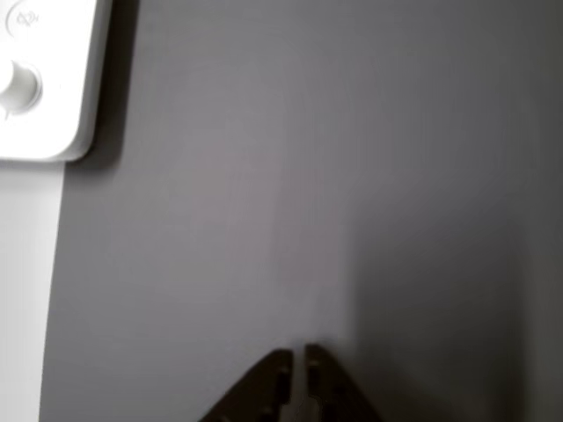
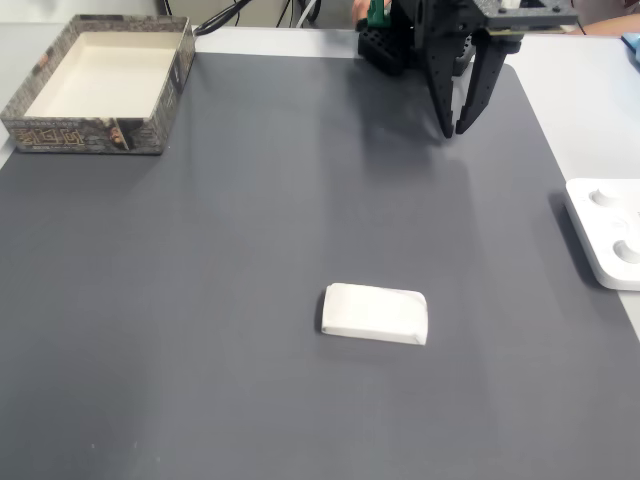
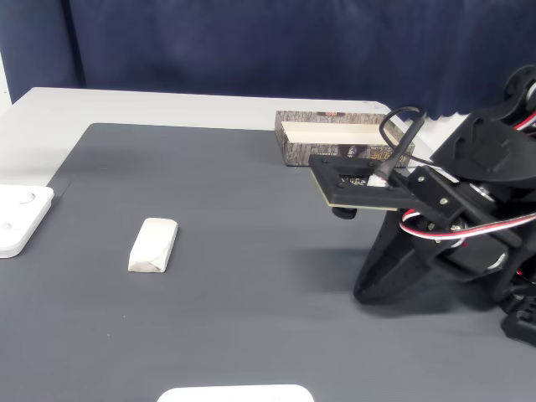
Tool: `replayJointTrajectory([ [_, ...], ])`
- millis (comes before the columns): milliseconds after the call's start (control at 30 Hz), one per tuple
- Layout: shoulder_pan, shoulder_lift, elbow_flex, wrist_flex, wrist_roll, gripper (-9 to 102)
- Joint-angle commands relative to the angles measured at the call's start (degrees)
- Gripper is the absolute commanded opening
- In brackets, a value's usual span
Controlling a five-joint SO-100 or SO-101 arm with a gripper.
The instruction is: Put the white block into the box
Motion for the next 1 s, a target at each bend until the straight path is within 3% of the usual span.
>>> replayJointTrajectory([
  [0,-0.79,2.02,1.14,-0.79,-0.26,-2],
  [967,1.05,1.76,1.14,-0.79,-1.14,-2],
])
